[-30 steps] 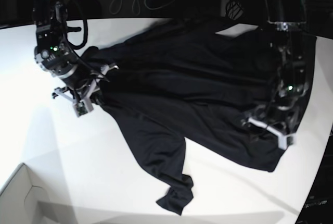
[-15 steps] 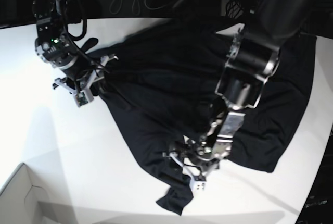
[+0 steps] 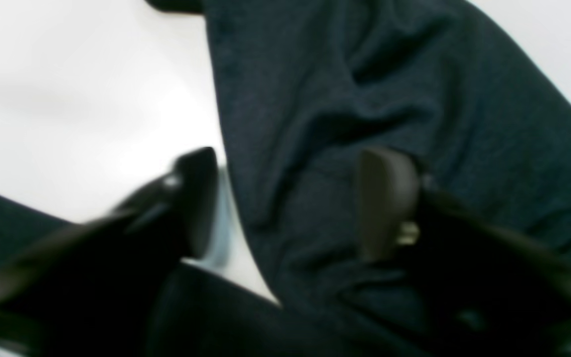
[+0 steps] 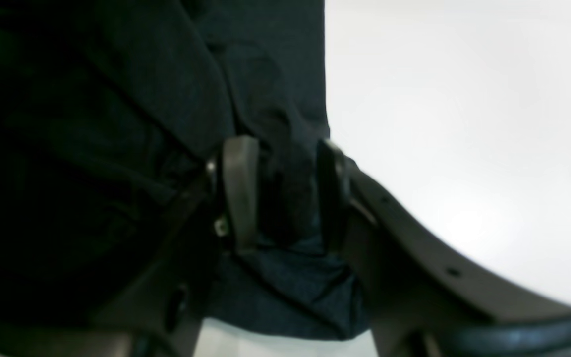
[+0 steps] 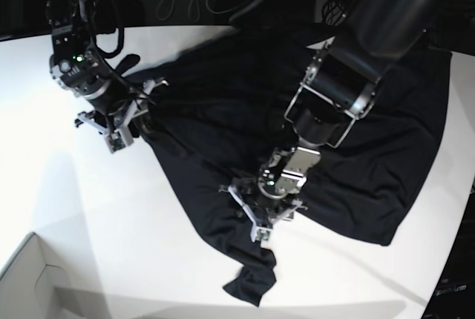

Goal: Layout the t-shirt on the table in an organized manner, then fold the t-shirt properly
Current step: 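Pull the hem with the left gripper toward the collar, folding it over, then release the fold and regrasp the hem fabric with the left gripper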

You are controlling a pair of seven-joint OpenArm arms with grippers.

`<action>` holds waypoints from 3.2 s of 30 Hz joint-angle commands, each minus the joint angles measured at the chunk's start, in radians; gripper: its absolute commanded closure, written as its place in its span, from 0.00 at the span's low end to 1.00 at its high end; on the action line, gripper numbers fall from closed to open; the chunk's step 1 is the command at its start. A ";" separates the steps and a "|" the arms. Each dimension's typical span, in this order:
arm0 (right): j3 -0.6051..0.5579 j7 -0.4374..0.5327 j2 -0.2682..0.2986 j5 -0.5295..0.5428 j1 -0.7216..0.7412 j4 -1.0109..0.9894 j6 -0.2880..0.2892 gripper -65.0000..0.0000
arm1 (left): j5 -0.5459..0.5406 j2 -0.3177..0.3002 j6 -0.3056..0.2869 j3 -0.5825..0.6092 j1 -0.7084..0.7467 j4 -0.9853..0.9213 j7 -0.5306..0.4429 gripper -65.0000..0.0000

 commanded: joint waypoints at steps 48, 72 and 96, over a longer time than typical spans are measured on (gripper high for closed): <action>0.003 0.032 0.008 0.008 0.057 -0.053 0.003 0.69 | 0.025 -0.604 0.123 0.100 0.914 1.712 0.347 0.96; 0.000 0.026 0.007 0.008 0.054 -0.053 0.003 0.69 | 0.077 -0.142 0.134 -0.253 0.336 0.991 0.458 0.41; 0.000 0.026 0.007 0.008 0.051 -0.055 0.003 0.69 | 0.198 -0.096 0.157 -0.339 0.073 0.265 0.099 0.41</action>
